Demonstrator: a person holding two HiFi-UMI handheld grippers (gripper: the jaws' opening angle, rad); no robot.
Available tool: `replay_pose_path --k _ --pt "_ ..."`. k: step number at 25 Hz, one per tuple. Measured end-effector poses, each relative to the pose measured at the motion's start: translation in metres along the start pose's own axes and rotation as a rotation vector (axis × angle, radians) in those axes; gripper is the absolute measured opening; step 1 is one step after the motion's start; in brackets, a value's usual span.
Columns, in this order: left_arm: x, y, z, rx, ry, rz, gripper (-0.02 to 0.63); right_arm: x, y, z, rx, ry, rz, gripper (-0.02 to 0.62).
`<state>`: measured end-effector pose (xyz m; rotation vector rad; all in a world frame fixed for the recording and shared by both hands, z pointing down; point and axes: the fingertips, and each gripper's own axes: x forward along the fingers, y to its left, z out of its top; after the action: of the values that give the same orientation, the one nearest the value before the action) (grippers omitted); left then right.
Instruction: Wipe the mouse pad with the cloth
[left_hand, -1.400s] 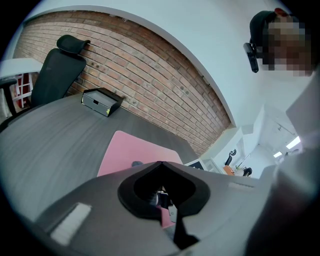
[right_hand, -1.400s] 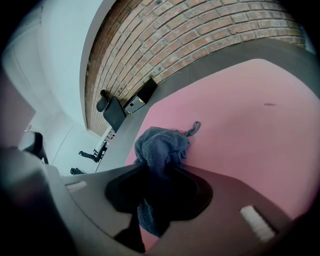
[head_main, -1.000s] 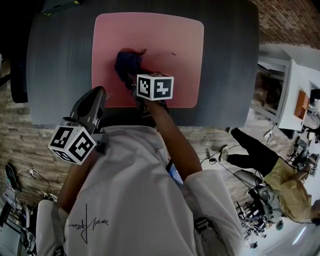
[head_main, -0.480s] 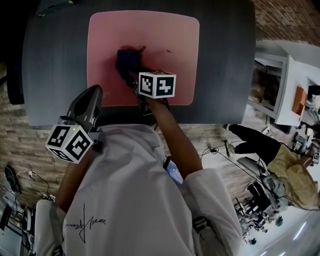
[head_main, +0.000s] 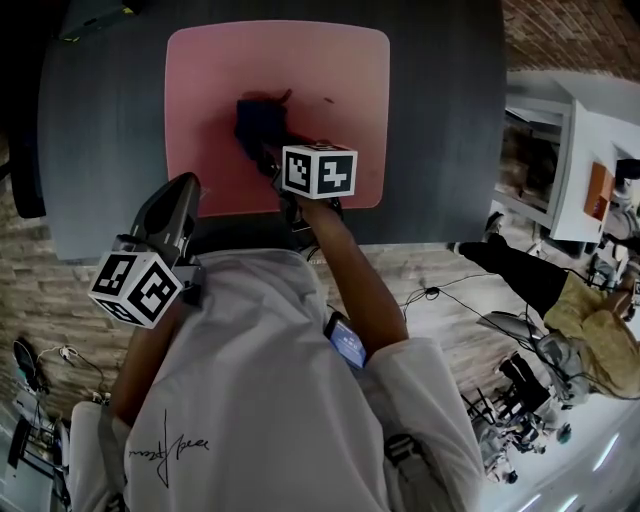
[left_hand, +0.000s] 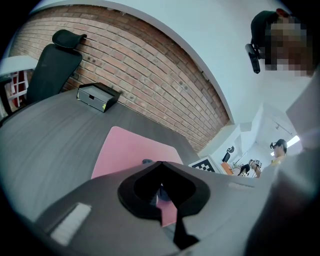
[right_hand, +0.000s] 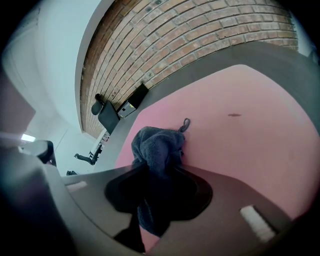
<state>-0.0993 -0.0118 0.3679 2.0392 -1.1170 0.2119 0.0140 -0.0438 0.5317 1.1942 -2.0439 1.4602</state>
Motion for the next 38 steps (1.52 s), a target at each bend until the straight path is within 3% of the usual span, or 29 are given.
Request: replay_pose_path --k 38 --pt "0.022 -0.014 0.001 0.012 0.031 -0.038 0.012 -0.053 -0.074 0.018 0.094 -0.074 -0.099 0.107"
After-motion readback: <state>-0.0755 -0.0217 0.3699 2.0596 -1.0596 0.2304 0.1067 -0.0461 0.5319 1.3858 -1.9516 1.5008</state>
